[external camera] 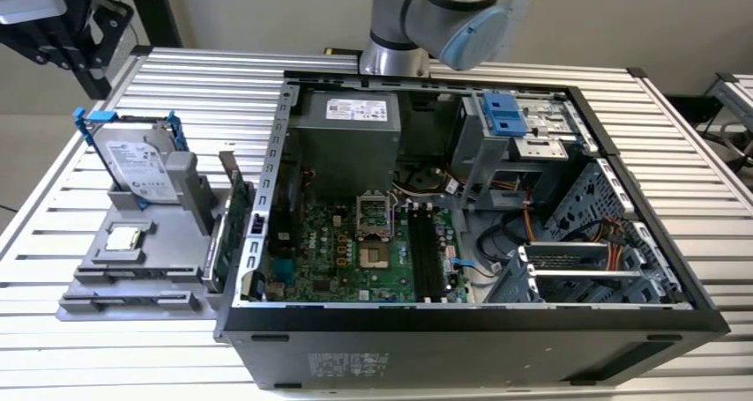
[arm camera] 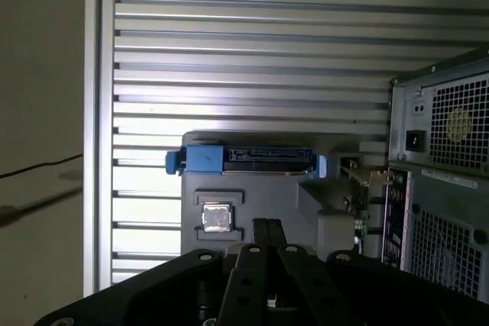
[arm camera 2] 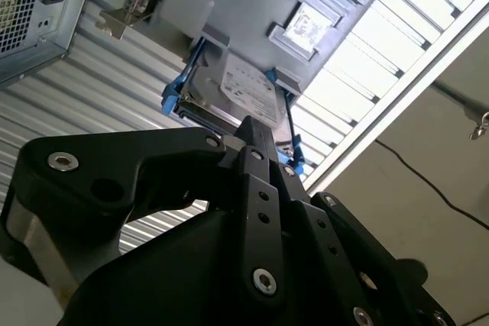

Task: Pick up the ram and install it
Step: 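Reach for the ram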

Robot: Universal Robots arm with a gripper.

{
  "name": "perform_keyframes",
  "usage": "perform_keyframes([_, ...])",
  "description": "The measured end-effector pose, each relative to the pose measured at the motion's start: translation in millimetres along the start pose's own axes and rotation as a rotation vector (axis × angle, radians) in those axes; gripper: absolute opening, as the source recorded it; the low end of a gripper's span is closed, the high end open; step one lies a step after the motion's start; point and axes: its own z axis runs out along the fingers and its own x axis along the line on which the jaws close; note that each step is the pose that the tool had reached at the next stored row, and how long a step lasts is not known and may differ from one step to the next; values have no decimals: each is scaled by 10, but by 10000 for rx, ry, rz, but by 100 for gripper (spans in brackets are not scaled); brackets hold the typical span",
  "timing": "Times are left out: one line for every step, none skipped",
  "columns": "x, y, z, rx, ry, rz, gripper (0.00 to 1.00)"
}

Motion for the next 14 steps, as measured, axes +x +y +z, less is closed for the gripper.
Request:
perform_keyframes([9, 0, 0, 0, 1, 0, 0])
perform_keyframes([18, 0, 1, 0, 0, 0, 0])
perform_keyframes([27, 0, 2, 0, 0, 0, 0])
perform_keyframes([35, 0, 2, 0, 1, 0, 0])
perform_keyframes([41, 0, 2, 1, 2, 0, 0])
perform_keyframes([47, 0, 2, 0, 3, 0, 0])
perform_keyframes([52, 0, 3, 0, 5, 0, 0])
perform_keyframes([58, 1, 3, 0, 6, 0, 0])
perform_keyframes([64, 1, 3, 0, 8, 1, 0])
perform_keyframes([72, 1, 3, 0, 8, 1, 0])
perform_keyframes([79, 1, 4, 0, 9, 1, 0])
perform_keyframes([86, 1, 3, 0, 10, 1, 0])
perform_keyframes([93, 1, 4, 0, 11, 2, 0])
perform_keyframes([99, 1, 4, 0, 12, 1, 0])
